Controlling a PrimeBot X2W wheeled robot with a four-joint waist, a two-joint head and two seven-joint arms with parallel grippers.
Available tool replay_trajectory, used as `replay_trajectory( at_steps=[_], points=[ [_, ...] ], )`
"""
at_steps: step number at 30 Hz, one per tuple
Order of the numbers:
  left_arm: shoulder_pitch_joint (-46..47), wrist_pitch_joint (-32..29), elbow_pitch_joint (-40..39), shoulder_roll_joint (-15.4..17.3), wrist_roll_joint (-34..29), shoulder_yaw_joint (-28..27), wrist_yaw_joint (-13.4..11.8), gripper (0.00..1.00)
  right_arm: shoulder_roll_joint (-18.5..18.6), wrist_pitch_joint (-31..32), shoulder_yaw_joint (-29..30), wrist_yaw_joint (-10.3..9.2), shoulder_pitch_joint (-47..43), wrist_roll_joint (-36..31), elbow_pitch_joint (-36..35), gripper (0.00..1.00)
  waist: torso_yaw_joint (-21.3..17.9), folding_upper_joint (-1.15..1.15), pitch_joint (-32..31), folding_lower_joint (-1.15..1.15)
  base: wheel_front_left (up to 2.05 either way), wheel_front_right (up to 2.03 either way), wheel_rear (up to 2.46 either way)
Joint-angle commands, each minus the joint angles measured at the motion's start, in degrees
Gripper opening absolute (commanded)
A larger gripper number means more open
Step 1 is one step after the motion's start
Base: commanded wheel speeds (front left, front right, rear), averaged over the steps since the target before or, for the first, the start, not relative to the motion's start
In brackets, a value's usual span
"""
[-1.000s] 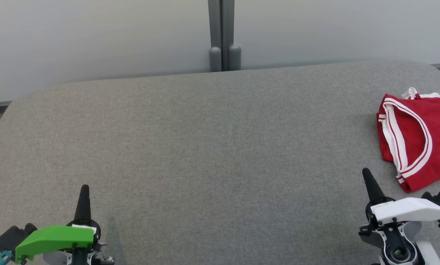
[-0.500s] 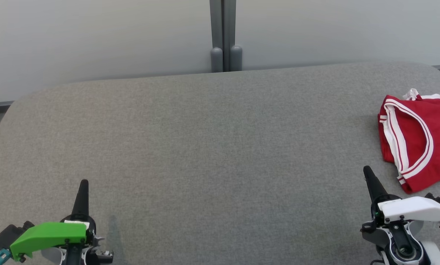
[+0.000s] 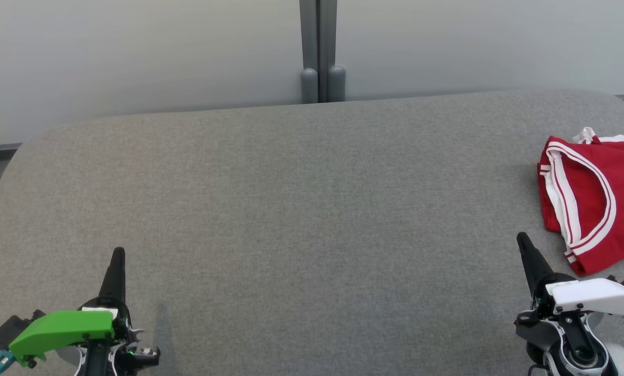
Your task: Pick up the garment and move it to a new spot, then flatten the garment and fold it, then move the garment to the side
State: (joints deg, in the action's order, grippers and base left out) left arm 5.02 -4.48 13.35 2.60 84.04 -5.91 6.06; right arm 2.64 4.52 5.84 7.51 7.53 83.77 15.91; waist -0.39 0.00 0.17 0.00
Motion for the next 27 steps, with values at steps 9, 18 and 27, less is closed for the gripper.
replay_trajectory(
  at_steps=[9,18,27],
  points=[
    [1.5,-1.2,-0.7,0.4,4.7,-0.6,-0.2,0.0,0.4,1.2,0.6,-0.03,-0.7,4.7,-1.0,0.0,0.2,0.0,-0.1,0.0,0.0,0.0,0.0],
    [1.7,-2.1,-0.9,0.5,8.1,-0.8,-0.3,0.0,0.4,2.2,0.9,-0.04,-0.9,8.3,-1.5,0.0,0.4,0.0,-0.2,0.0,0.0,0.0,0.0],
    [1.8,-2.3,-0.9,0.5,8.4,-0.8,-0.3,0.0,0.4,2.3,0.9,-0.03,-0.9,8.6,-1.5,0.0,0.4,0.0,-0.2,0.0,0.0,0.0,0.0]
  ],
)
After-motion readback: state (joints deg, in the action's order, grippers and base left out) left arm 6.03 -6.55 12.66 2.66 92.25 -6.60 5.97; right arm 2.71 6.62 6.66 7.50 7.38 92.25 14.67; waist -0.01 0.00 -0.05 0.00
